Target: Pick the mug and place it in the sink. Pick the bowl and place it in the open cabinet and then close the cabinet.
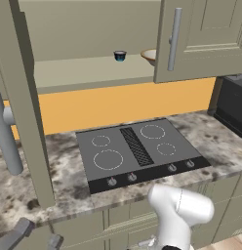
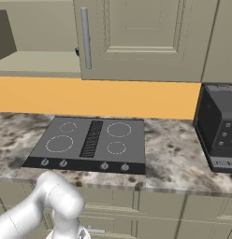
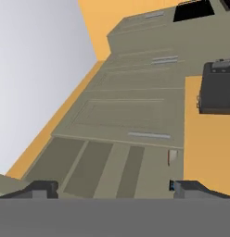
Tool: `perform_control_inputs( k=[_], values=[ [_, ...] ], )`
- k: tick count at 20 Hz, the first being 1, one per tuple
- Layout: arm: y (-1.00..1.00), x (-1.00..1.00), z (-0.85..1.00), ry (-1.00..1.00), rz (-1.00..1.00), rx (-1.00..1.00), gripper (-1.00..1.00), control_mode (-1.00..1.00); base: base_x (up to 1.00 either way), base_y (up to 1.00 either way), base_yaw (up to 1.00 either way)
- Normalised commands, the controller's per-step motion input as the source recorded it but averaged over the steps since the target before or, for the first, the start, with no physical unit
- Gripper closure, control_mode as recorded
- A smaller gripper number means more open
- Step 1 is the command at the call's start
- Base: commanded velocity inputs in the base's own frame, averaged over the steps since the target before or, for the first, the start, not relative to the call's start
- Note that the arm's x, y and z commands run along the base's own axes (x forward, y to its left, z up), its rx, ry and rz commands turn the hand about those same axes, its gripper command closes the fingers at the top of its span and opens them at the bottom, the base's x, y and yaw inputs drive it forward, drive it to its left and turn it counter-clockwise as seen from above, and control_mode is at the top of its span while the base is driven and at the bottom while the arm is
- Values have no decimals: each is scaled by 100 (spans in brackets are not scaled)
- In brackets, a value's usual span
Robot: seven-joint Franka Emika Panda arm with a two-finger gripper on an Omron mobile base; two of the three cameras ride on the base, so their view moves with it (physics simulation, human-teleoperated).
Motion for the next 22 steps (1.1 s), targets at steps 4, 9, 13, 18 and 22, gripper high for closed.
perform_control_inputs(
  k=[4,9,13,18,22],
  values=[
    [42,0,0,0,-5,6,-100,-100,0,0,0],
    [43,6,0,0,-7,1,-100,-100,0,0,0],
    [28,17,0,0,-6,14,-100,-100,0,0,0],
    [-1,23,-3,0,-3,27,-100,-100,0,0,0],
    [5,31,-8,0,-1,28,-100,-100,0,0,0]
  ],
)
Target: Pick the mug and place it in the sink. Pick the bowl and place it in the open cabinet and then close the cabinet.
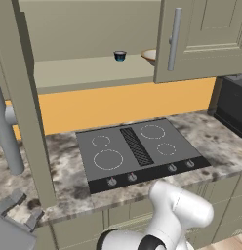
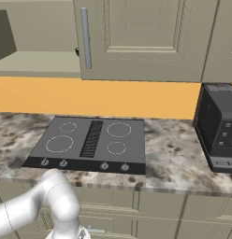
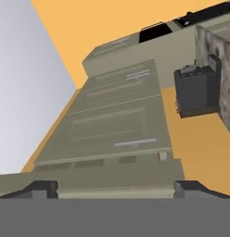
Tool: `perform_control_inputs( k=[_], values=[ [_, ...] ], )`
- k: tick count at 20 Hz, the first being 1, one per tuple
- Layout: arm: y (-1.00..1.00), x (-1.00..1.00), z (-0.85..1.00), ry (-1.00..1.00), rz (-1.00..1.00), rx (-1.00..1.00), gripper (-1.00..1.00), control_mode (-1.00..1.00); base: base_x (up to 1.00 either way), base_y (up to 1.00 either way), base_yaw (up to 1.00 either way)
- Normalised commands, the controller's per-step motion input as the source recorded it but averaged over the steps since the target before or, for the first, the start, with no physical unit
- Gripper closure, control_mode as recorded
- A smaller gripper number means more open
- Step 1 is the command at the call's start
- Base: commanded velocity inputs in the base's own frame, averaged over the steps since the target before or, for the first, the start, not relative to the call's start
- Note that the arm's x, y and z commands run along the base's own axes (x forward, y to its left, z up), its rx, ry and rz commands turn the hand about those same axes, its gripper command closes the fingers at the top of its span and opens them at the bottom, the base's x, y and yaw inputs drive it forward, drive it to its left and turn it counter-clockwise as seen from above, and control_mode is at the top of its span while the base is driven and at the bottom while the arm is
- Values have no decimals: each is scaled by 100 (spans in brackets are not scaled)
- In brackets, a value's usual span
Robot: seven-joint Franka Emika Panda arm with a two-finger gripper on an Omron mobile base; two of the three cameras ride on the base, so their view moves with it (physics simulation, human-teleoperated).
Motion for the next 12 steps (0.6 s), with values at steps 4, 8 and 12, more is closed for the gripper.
perform_control_inputs(
  k=[4,8,12],
  values=[
    [44,29,-1,11,0,5,-100,-100,0,0,0],
    [45,15,0,16,0,-2,-100,-100,0,0,0],
    [3,8,0,8,0,0,-100,-100,0,0,0]
  ],
)
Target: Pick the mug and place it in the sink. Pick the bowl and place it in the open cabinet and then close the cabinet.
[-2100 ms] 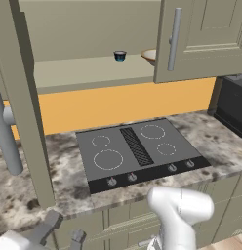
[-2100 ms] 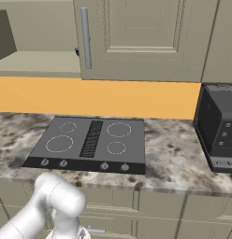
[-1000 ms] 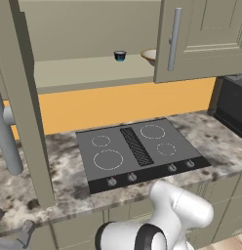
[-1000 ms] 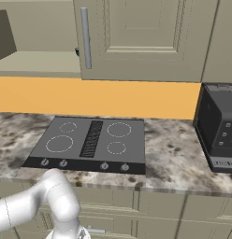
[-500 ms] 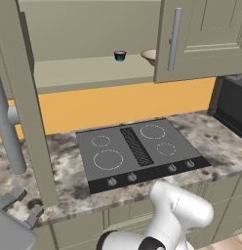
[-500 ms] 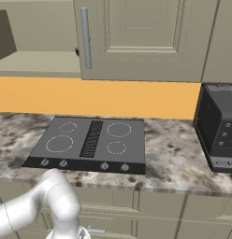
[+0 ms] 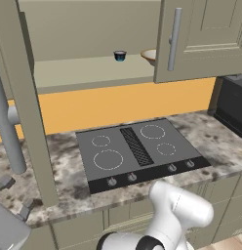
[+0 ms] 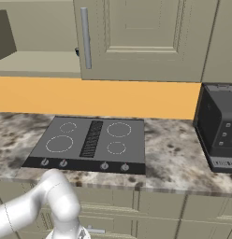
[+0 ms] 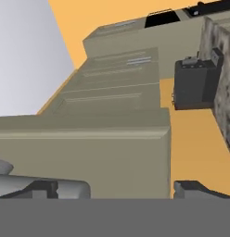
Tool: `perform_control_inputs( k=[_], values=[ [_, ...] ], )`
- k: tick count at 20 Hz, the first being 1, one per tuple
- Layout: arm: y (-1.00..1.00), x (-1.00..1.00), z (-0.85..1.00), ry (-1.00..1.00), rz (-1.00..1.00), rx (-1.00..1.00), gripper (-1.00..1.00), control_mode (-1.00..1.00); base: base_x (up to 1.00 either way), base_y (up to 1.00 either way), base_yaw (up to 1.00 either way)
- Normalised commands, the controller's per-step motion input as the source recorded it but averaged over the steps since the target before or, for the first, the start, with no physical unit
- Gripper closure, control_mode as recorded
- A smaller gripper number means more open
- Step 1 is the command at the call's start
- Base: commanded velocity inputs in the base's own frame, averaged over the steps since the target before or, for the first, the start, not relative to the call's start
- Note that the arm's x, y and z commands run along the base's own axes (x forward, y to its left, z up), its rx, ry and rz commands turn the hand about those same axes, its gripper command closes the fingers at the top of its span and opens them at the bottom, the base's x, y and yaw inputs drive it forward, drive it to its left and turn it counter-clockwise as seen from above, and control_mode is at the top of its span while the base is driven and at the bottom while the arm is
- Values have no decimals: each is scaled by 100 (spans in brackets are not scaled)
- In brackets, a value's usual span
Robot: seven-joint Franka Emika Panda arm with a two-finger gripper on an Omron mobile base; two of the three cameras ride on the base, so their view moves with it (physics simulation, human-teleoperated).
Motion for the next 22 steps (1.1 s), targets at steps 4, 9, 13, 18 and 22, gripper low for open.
perform_control_inputs(
  k=[4,9,13,18,22],
  values=[
    [-1,17,0,8,0,0,-100,-100,0,0,0],
    [-12,13,0,7,0,0,-100,-100,0,0,0],
    [-26,2,0,5,0,1,-100,-100,0,0,0],
    [-38,4,0,5,0,3,-100,-100,0,0,0],
    [-43,18,0,7,0,4,-100,-100,0,0,0]
  ],
)
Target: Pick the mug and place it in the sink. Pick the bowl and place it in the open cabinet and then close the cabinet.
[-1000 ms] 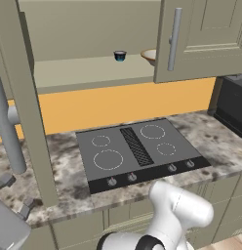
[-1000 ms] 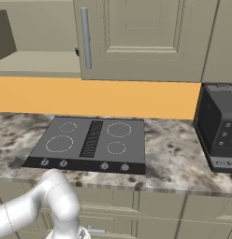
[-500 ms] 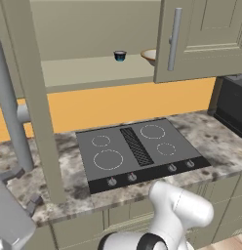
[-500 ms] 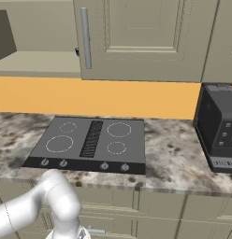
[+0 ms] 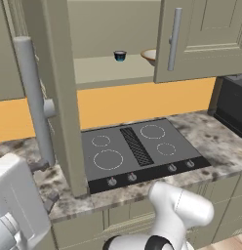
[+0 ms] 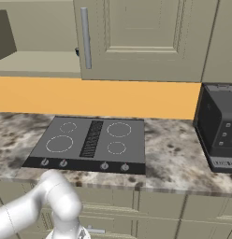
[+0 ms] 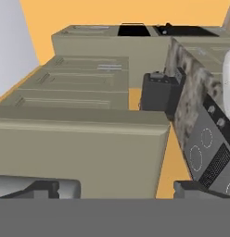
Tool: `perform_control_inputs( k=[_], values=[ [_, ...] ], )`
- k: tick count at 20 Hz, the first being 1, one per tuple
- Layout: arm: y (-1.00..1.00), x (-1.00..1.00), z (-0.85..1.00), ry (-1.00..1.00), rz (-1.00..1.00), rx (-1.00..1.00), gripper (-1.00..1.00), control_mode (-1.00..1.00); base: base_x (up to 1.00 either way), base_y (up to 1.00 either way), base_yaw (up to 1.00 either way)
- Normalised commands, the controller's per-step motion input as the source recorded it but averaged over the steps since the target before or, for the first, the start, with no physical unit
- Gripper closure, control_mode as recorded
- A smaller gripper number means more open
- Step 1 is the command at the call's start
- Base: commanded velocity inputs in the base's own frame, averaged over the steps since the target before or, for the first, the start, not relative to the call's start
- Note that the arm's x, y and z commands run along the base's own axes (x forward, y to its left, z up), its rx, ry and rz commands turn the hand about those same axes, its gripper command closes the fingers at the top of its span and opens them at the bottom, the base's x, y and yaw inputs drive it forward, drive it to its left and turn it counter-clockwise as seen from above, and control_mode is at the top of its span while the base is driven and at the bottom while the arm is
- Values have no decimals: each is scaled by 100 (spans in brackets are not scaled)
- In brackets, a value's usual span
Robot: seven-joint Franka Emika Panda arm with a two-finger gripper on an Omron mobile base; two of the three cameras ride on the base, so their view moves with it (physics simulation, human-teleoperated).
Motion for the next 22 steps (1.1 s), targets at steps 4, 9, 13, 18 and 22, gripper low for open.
perform_control_inputs(
  k=[4,9,13,18,22],
  values=[
    [-38,34,0,11,0,6,-100,-100,0,0,0],
    [-39,45,0,13,0,9,-100,-100,0,0,0],
    [-31,68,0,14,0,12,-100,-100,0,0,0],
    [-23,78,0,13,2,12,-100,-100,0,0,0],
    [-25,71,0,11,2,13,-100,-100,0,0,0]
  ],
)
